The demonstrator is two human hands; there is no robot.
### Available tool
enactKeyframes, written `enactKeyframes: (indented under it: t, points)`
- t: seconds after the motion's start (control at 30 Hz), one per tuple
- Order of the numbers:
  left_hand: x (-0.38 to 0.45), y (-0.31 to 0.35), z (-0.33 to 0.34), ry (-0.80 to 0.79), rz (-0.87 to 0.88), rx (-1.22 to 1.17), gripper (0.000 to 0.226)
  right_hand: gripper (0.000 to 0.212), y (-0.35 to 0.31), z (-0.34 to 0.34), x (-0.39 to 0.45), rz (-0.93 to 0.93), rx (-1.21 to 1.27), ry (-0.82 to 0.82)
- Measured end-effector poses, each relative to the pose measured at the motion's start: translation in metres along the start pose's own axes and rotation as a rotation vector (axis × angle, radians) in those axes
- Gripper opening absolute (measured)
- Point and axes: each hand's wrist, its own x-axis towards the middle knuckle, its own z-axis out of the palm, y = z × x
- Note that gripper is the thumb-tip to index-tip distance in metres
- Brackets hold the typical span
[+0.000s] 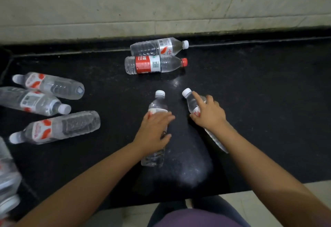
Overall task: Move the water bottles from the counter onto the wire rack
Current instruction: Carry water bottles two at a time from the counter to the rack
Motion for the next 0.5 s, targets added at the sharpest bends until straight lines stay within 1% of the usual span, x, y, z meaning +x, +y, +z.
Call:
enactKeyframes:
  t: [0.03, 0.07, 0.1, 0.13, 0.17, 0.23, 0.37, 0.5]
  points:
    - [0.003, 0.007, 0.001, 0.084, -0.118, -0.012, 0.065, 0.073, 0.0, 0.0, -0.001, -0.012, -0.007, 0.003]
    - [0.006, 0.013, 0.001, 0.089, -0.263, -0.012, 0.073, 0.072, 0.0, -0.001, -0.002, -0.015, -0.01, 0.001]
    - [0.011, 0.019, 0.002, 0.057, -0.388, -0.021, 0.08, 0.071, 0.0, -0.001, -0.002, -0.008, -0.007, -0.003]
    - [0.014, 0.023, 0.002, 0.018, -0.472, -0.023, 0.085, 0.071, -0.001, -0.002, -0.003, 0.003, -0.002, -0.003]
    - [0.018, 0.025, 0.005, -0.004, -0.511, -0.014, 0.087, 0.071, -0.002, -0.002, -0.003, 0.009, -0.003, 0.002]
    - [0.021, 0.025, 0.008, -0.006, -0.521, 0.01, 0.087, 0.071, -0.004, -0.001, -0.004, 0.006, -0.027, 0.014]
    - [0.023, 0.023, 0.01, 0.008, -0.593, -0.008, 0.082, 0.07, -0.006, 0.003, -0.005, -0.011, -0.075, 0.025]
    - [0.025, 0.029, 0.01, 0.018, -0.619, 0.026, 0.078, 0.07, -0.001, 0.003, -0.013, -0.041, -0.058, 0.024]
